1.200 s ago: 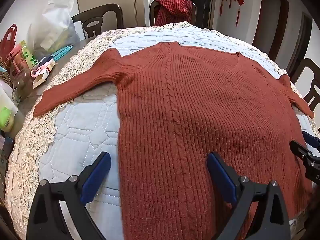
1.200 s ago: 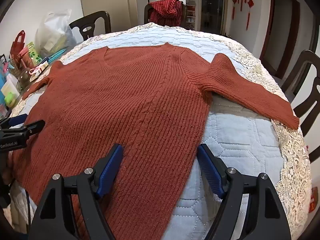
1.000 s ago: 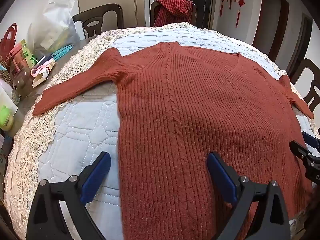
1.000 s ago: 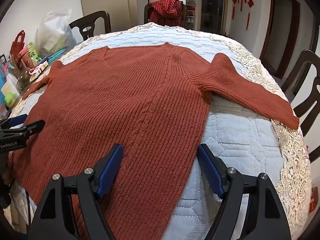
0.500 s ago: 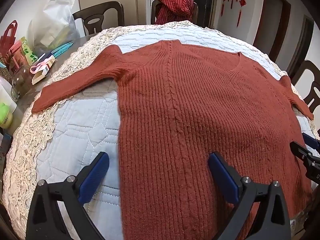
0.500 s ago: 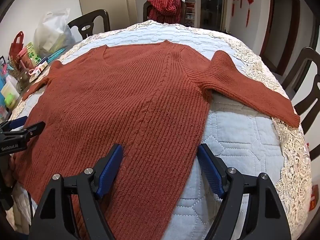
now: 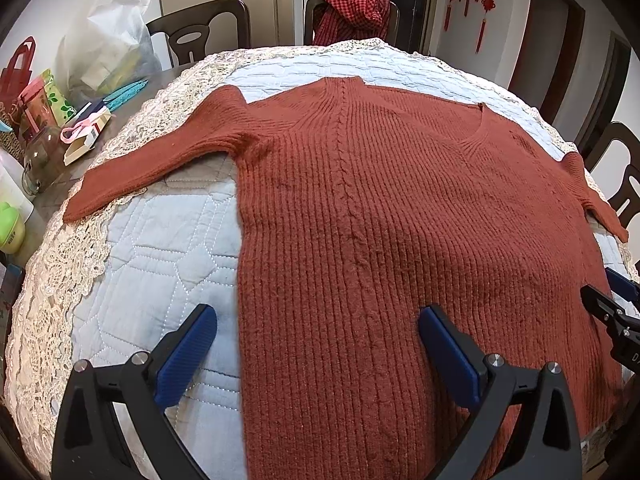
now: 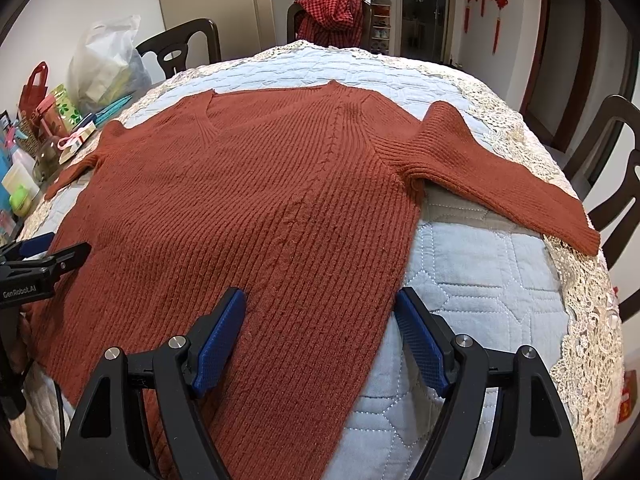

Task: Fold small clothes

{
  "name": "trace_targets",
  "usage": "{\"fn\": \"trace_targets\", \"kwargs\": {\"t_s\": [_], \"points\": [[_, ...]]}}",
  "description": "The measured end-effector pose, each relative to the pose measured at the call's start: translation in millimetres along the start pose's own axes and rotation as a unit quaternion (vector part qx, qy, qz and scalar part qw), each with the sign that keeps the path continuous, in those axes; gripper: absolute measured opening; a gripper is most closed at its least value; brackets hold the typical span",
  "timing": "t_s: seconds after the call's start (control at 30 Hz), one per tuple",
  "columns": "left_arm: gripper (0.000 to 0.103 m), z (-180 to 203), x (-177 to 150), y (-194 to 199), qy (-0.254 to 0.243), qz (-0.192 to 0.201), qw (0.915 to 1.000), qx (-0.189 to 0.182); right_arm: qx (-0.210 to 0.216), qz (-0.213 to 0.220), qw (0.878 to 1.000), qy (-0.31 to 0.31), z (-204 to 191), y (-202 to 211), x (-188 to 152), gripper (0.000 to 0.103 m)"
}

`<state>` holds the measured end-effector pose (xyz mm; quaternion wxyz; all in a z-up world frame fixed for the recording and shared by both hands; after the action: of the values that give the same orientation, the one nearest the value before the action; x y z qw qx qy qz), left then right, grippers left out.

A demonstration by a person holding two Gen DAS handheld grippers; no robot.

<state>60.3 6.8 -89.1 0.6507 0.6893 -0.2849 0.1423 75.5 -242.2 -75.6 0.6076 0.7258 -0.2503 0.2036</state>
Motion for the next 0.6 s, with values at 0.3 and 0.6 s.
{"fn": "trace_targets", "kwargs": {"t_s": [0.3, 0.6], "points": [[0.102, -0.2, 0.1, 0.3, 0.001, 0.0, 1.0, -0.001, -0.001, -0.001, 1.0, 0.001, -0.3, 0.7, 0.8, 0.077], [0.102, -0.6, 0.9, 0.3, 0.001, 0.0, 1.0, -0.001, -0.003, -0.002, 1.0, 0.002, -0.1, 0.4, 1.2, 0.077]]}}
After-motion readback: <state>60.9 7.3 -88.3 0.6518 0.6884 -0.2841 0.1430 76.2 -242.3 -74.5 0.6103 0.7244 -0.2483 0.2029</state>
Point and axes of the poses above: each gripper's, at about its wrist camera, not at the fingertips, and y roughly against the way its jaws point, z to its right, x to its top, the point moved 10 cm from there along -y, roughly the way its jaws point, and after that the axes turned 13 degrees about -y, right-handed, at the moved point
